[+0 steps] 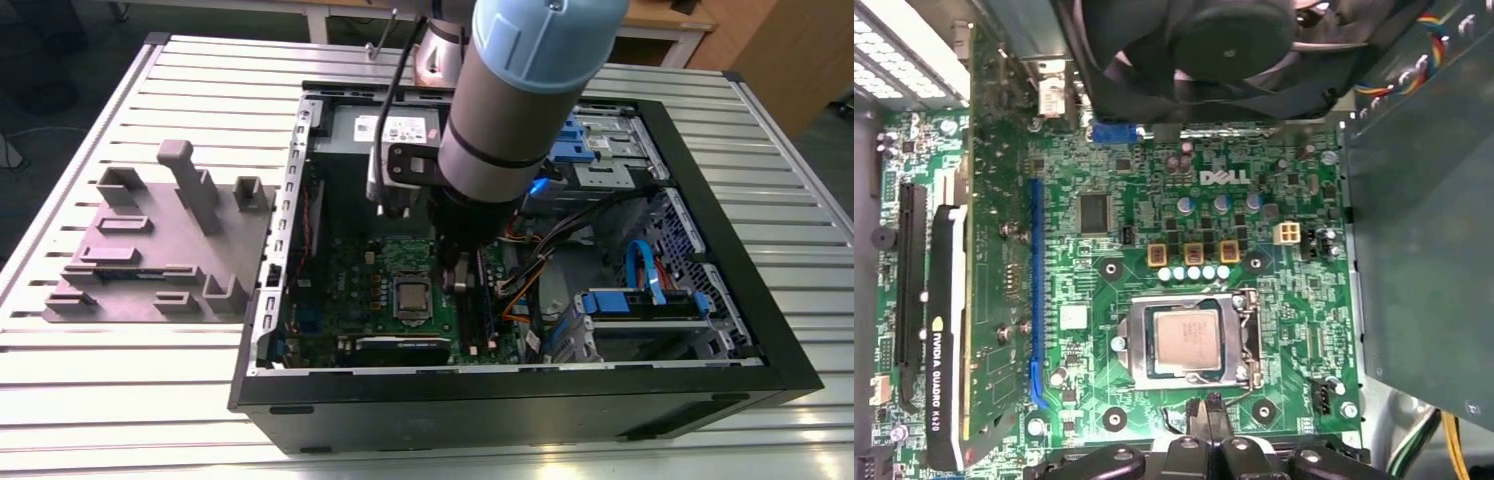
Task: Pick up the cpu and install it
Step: 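Install the first cpu locking lever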
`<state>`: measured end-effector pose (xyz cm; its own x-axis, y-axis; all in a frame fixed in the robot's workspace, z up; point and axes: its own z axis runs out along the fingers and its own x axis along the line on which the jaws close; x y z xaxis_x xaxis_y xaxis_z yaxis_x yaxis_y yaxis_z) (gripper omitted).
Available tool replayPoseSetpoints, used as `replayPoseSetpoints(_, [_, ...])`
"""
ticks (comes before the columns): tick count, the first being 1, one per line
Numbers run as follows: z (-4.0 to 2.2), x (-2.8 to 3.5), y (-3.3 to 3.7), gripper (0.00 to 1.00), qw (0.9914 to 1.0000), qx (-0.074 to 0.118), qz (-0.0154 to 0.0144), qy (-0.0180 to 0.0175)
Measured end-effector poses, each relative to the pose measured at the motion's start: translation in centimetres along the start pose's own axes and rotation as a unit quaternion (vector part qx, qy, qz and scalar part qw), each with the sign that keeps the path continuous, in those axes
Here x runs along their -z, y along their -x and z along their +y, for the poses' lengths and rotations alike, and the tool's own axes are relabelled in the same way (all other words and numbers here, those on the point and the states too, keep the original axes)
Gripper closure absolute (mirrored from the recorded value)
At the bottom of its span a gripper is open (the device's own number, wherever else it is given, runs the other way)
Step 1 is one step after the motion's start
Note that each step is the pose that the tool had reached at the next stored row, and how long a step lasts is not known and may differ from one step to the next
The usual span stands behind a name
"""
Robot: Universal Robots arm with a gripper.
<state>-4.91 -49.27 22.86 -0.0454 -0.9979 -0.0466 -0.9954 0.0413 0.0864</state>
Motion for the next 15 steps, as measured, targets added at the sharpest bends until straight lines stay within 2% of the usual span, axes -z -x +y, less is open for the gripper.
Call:
replayPoseSetpoints(4, [-0.03, -0.19, -0.39, 0.9, 0.99999, 0.004, 0.0006, 0.0002])
replayPoseSetpoints(8, [-0.06, -0.52, -0.56, 0.9, 0.99997, 0.007, 0.0025, 0.0002])
replayPoseSetpoints(11, [-0.09, -0.9, -0.63, 0.9, 0.99995, 0.01, 0.0043, 0.0003])
replayPoseSetpoints(15, [-0.13, -1.43, -0.81, 0.9, 0.9999, 0.013, 0.0052, 0.0005])
